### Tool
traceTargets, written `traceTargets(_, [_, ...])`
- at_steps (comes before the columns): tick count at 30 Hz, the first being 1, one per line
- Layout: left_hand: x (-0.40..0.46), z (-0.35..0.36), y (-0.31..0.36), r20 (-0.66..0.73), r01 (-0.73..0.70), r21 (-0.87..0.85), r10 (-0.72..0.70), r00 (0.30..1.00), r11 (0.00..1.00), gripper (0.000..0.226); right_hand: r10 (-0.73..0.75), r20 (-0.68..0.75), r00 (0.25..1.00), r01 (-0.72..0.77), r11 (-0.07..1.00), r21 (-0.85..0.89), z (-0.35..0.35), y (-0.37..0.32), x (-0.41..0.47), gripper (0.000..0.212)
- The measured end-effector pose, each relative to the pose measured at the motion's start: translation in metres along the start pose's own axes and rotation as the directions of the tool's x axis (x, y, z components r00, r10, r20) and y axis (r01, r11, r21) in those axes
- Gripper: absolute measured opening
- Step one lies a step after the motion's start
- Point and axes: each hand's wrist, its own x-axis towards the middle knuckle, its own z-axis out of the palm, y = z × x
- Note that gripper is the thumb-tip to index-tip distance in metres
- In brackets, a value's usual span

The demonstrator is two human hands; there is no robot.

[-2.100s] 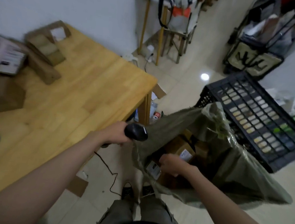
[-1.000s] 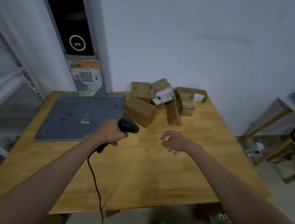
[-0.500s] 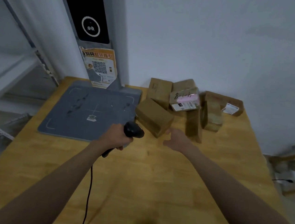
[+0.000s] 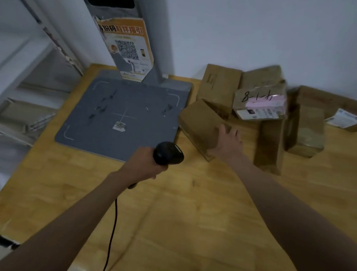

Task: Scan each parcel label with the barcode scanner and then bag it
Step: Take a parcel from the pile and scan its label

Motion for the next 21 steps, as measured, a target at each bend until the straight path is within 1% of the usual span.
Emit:
traceTargets(3, [-0.004,-0.001,-0.004,-0.034,-0.01,-0.008,0.01,0.999,1.0,0.009,-0.054,-0.001,0.999,0.054,0.999,0.003,0.007,0.01,-0.02,0.09])
traceTargets(7, [-0.014,0.005,-0.005,-0.014,-0.013,-0.075,0.012,1.0,0.997,0.009,-0.148,0.032,0.988,0.147,0.988,0.037,0.027,0.032,-0.074,0.095])
traceTargets(11, [-0.042,0.023,-0.005,0.038,-0.033,-0.136,0.038,0.999,0.99,0.025,-0.22,0.057,0.974,0.214,0.972,0.093,0.049,0.06,-0.138,0.096])
traceTargets(12, [-0.049,0.03,-0.007,0.043,-0.032,-0.143,0.038,0.998,0.989,0.026,-0.224,0.071,0.972,0.215,0.97,0.115,0.054,0.067,-0.153,0.094])
traceTargets(15, [-0.07,0.052,-0.017,0.053,0.036,-0.161,-0.028,0.998,0.986,0.013,-0.22,0.094,0.971,0.197,0.958,0.208,0.069,0.084,-0.192,0.089])
traceTargets(17, [-0.08,0.065,-0.022,0.092,0.079,-0.176,-0.064,0.994,0.981,0.01,-0.21,0.092,0.973,0.181,0.95,0.255,0.08,0.091,-0.209,0.088])
traceTargets(19, [-0.087,0.074,-0.024,0.128,0.098,-0.208,-0.072,0.989,0.973,0.009,-0.181,0.076,0.98,0.14,0.915,0.378,0.089,0.096,-0.222,0.09])
traceTargets(20, [-0.09,0.078,-0.025,0.136,0.096,-0.217,-0.068,0.988,0.971,0.009,-0.128,0.05,0.99,0.09,0.876,0.474,0.094,0.097,-0.227,0.092])
traceTargets(21, [-0.092,0.08,-0.025,0.138,0.092,-0.224,-0.062,0.988,0.97,0.009,-0.042,0.023,0.999,0.021,0.818,0.575,0.098,0.097,-0.231,0.094])
